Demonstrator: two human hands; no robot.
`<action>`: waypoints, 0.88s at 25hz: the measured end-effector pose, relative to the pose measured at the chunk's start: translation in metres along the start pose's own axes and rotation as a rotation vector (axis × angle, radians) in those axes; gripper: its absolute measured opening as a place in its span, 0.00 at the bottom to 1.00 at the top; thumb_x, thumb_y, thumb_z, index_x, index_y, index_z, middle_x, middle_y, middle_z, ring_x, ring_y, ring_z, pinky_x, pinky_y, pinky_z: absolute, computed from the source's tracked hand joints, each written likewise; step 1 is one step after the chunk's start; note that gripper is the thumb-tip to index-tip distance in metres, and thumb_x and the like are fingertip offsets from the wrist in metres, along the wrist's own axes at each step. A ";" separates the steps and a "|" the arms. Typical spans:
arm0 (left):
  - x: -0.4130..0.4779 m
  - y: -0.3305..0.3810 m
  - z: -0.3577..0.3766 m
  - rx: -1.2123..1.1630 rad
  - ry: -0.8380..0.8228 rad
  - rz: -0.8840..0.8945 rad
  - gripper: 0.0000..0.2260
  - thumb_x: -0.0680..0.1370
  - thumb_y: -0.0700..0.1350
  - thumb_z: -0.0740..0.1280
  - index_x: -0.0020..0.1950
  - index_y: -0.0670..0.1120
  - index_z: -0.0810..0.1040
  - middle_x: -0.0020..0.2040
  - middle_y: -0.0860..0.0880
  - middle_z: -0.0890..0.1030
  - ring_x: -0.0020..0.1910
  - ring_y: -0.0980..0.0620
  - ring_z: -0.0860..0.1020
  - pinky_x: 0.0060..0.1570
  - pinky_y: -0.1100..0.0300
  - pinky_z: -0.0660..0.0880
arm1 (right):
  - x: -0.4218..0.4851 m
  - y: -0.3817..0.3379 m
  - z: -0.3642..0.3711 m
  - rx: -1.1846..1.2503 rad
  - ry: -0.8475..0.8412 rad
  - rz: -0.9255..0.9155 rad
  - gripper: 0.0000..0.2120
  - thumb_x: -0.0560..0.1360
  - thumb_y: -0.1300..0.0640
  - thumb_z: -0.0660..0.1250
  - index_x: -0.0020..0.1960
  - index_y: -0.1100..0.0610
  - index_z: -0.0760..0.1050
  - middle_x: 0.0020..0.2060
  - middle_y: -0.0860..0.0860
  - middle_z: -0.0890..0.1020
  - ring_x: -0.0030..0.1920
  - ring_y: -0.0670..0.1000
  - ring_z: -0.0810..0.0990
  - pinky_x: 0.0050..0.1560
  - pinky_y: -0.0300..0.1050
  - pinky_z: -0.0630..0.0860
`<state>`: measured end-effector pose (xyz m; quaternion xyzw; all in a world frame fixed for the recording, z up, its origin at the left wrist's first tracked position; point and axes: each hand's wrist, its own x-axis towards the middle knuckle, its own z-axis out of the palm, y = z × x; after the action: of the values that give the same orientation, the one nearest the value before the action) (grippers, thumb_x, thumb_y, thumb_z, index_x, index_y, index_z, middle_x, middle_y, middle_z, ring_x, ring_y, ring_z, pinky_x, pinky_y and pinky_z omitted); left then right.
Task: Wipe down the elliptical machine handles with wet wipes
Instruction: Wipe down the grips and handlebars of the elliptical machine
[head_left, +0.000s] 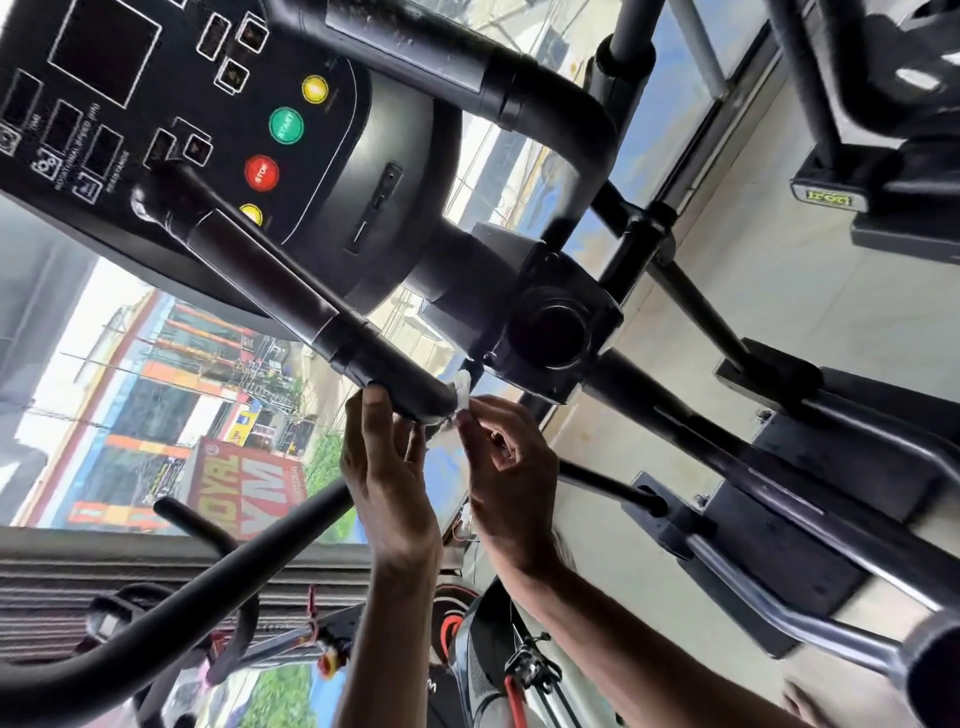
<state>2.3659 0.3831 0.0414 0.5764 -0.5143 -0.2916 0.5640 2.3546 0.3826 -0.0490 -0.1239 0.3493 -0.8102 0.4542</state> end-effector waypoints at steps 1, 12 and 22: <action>-0.001 0.001 0.000 0.003 0.012 -0.006 0.11 0.78 0.57 0.64 0.51 0.54 0.81 0.49 0.55 0.84 0.56 0.51 0.81 0.60 0.53 0.74 | 0.000 0.006 0.001 -0.023 0.013 -0.001 0.05 0.79 0.62 0.72 0.52 0.55 0.85 0.52 0.51 0.85 0.54 0.45 0.84 0.53 0.35 0.79; -0.008 0.005 0.008 0.022 0.012 0.020 0.11 0.77 0.57 0.63 0.42 0.63 0.86 0.45 0.60 0.84 0.53 0.53 0.81 0.52 0.61 0.75 | 0.060 0.109 0.004 -0.483 -0.240 -0.056 0.20 0.86 0.54 0.57 0.70 0.64 0.77 0.67 0.58 0.81 0.68 0.53 0.79 0.74 0.50 0.72; -0.005 -0.006 0.009 -0.043 0.007 0.079 0.12 0.79 0.56 0.62 0.42 0.62 0.85 0.44 0.59 0.83 0.52 0.53 0.79 0.55 0.58 0.75 | 0.073 0.115 -0.019 -0.460 -0.578 -0.177 0.25 0.85 0.65 0.57 0.81 0.62 0.61 0.79 0.54 0.66 0.79 0.44 0.64 0.79 0.38 0.61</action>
<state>2.3580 0.3841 0.0324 0.5446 -0.5283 -0.2782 0.5889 2.3789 0.2921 -0.1496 -0.4756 0.3674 -0.6784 0.4226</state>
